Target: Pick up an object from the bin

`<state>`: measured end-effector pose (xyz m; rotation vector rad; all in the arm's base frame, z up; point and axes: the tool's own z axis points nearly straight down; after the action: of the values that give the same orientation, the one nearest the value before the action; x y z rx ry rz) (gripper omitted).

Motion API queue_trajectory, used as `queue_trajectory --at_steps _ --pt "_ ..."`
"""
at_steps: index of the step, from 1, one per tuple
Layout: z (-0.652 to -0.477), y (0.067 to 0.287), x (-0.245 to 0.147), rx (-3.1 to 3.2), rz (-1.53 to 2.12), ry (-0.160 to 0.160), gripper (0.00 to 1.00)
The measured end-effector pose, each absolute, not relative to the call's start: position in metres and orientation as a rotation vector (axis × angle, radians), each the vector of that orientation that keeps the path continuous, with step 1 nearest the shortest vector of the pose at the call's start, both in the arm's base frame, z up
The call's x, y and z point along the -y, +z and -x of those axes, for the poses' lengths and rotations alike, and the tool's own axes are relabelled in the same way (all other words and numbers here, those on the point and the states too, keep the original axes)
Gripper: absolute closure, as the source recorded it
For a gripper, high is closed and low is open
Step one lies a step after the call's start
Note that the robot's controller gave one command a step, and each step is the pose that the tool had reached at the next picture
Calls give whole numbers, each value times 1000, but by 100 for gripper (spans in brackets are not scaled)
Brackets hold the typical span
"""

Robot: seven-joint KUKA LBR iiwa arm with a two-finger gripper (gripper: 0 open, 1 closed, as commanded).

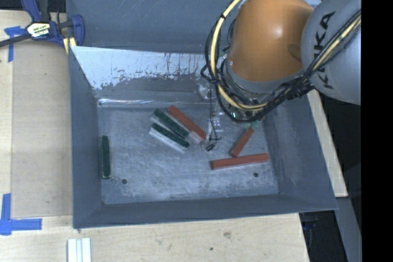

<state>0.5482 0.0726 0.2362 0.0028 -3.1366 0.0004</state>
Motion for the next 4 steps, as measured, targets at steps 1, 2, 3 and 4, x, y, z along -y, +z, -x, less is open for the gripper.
queue_trajectory --at_steps 1,2,3,4 --pt "-617 209 -70 3145 121 -1 0" --pt "-619 79 -23 3117 346 2 0" --pt "-622 84 -24 3125 345 -1 100" --pt "-622 84 -24 3125 345 -1 0"
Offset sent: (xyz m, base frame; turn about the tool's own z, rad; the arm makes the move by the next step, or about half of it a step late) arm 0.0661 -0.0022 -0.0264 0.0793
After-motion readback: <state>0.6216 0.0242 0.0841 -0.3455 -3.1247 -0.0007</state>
